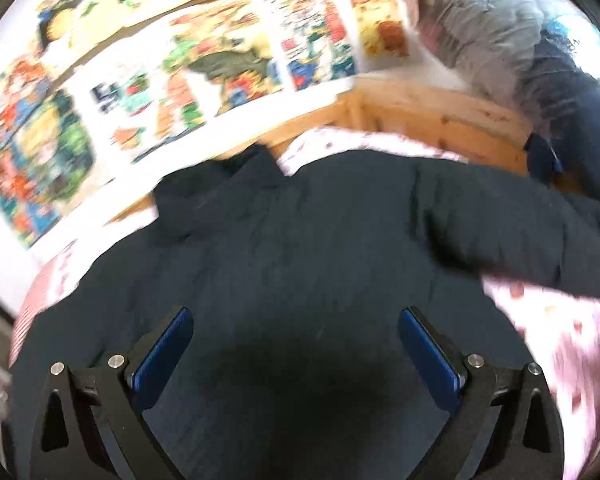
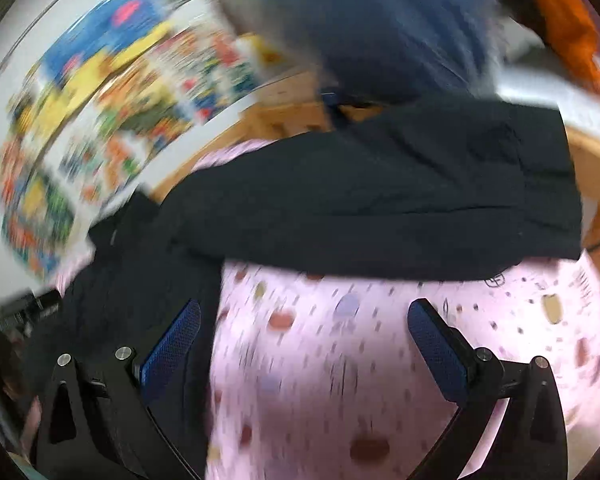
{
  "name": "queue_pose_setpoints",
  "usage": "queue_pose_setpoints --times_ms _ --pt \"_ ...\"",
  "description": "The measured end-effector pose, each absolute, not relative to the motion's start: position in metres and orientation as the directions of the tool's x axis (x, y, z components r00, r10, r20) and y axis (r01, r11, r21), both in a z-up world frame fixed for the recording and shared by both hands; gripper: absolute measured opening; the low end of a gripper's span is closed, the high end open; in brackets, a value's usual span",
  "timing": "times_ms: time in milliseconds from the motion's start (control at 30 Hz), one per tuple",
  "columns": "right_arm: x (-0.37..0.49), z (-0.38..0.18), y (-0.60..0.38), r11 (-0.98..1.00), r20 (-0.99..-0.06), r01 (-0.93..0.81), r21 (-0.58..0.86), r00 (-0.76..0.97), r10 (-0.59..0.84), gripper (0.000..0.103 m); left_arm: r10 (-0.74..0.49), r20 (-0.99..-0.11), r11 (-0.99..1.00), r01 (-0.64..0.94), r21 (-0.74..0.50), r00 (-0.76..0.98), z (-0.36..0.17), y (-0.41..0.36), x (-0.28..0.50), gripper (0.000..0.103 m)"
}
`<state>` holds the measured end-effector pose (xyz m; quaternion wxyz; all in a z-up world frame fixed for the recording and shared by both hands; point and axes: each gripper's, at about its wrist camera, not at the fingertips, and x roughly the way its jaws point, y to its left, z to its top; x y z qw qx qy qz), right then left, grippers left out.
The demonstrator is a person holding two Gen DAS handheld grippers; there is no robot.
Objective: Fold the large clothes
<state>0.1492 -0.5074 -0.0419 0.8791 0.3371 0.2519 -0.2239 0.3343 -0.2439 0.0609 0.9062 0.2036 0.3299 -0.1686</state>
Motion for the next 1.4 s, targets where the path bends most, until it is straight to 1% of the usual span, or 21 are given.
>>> queue_pose_setpoints --times_ms 133,200,267,333,367,400,433,467,500,567,600,633,700,800,833,967,1133,1233,1300,1333,1400 --pt "0.168 -0.061 -0.517 0.556 -0.569 0.637 0.535 0.757 -0.320 0.102 -0.238 -0.688 0.829 0.512 0.224 0.686 0.026 -0.295 0.393 0.103" --pt "0.171 -0.065 -0.516 0.508 -0.544 0.654 0.560 0.753 -0.370 0.102 -0.262 -0.697 0.825 0.530 0.197 0.667 0.013 -0.308 0.414 0.101" --pt "0.172 -0.065 -0.517 0.462 -0.491 0.642 0.612 0.767 -0.413 0.102 -0.273 -0.717 0.811 0.555 0.188 0.641 -0.002 -0.320 0.438 0.094" --pt "0.174 -0.063 -0.519 0.425 -0.450 0.631 0.649 0.769 -0.454 0.096 -0.286 -0.752 0.790 0.590 0.165 0.594 -0.021 -0.331 0.459 0.078" --pt "0.176 -0.062 -0.519 0.416 -0.444 0.632 0.654 0.766 -0.465 0.085 -0.282 -0.768 0.786 0.598 0.159 0.575 -0.027 -0.333 0.465 0.075" --pt "0.179 -0.061 -0.519 0.404 -0.448 0.642 0.652 0.756 -0.477 0.073 -0.292 -0.796 0.773 0.621 0.130 0.531 -0.039 -0.338 0.474 0.065" --pt "0.183 -0.059 -0.520 0.392 -0.461 0.658 0.643 0.741 -0.488 0.068 -0.306 -0.808 0.765 0.636 0.106 0.503 -0.047 -0.341 0.479 0.061" --pt "0.187 -0.057 -0.520 0.388 -0.481 0.678 0.624 0.725 -0.494 0.059 -0.313 -0.820 0.754 0.650 0.093 0.480 -0.052 -0.345 0.483 0.061" --pt "0.194 -0.055 -0.521 0.389 -0.506 0.704 0.594 0.703 -0.500 0.042 -0.316 -0.826 0.746 0.660 0.087 0.466 -0.057 -0.345 0.485 0.061" --pt "0.202 -0.048 -0.522 0.388 -0.535 0.737 0.554 0.672 -0.512 0.024 -0.326 -0.834 0.729 0.680 0.077 0.444 -0.061 -0.348 0.486 0.054" --pt "0.206 -0.043 -0.523 0.393 -0.515 0.723 0.568 0.685 -0.515 0.017 -0.353 -0.836 0.721 0.692 0.043 0.420 -0.059 -0.345 0.485 0.044" --pt "0.210 -0.037 -0.521 0.417 -0.514 0.729 0.543 0.681 -0.521 0.014 -0.362 -0.838 0.719 0.694 0.027 0.408 -0.055 -0.343 0.484 0.040" --pt "0.223 -0.013 -0.512 0.494 -0.484 0.734 0.466 0.679 -0.552 0.011 -0.371 -0.838 0.722 0.692 0.012 0.401 -0.046 -0.334 0.482 0.040" --pt "0.249 0.026 -0.494 0.610 -0.448 0.725 0.321 0.683 -0.577 0.011 -0.406 -0.812 0.734 0.679 -0.018 0.418 -0.020 -0.305 0.478 0.040" --pt "0.266 0.041 -0.487 0.651 -0.440 0.710 0.270 0.692 -0.572 0.010 -0.415 -0.806 0.737 0.675 -0.025 0.423 -0.011 -0.293 0.479 0.040" --pt "0.316 0.086 -0.459 0.770 -0.399 0.615 0.173 0.758 -0.516 0.009 -0.430 -0.790 0.752 0.658 -0.045 0.437 0.023 -0.247 0.486 0.040" --pt "0.373 0.130 -0.403 0.897 -0.341 0.429 0.111 0.864 -0.371 0.009 -0.424 -0.778 0.788 0.613 -0.065 0.463 0.061 -0.178 0.491 0.040" --pt "0.398 0.144 -0.370 0.944 -0.328 0.323 0.073 0.901 -0.283 0.009 -0.419 -0.774 0.818 0.568 -0.095 0.475 0.071 -0.135 0.496 0.040" --pt "0.415 0.150 -0.341 0.970 -0.325 0.239 0.041 0.922 -0.213 0.009 -0.419 -0.771 0.835 0.537 -0.119 0.480 0.072 -0.112 0.497 0.040" --pt "0.410 0.148 -0.327 0.979 -0.327 0.202 0.030 0.928 -0.182 0.009 -0.416 -0.767 0.849 0.510 -0.137 0.488 0.073 -0.092 0.497 0.040" --pt "0.414 0.143 -0.297 0.994 -0.347 0.105 0.010 0.933 -0.095 0.009 -0.410 -0.760 0.865 0.479 -0.149 0.504 0.072 -0.066 0.497 0.040"
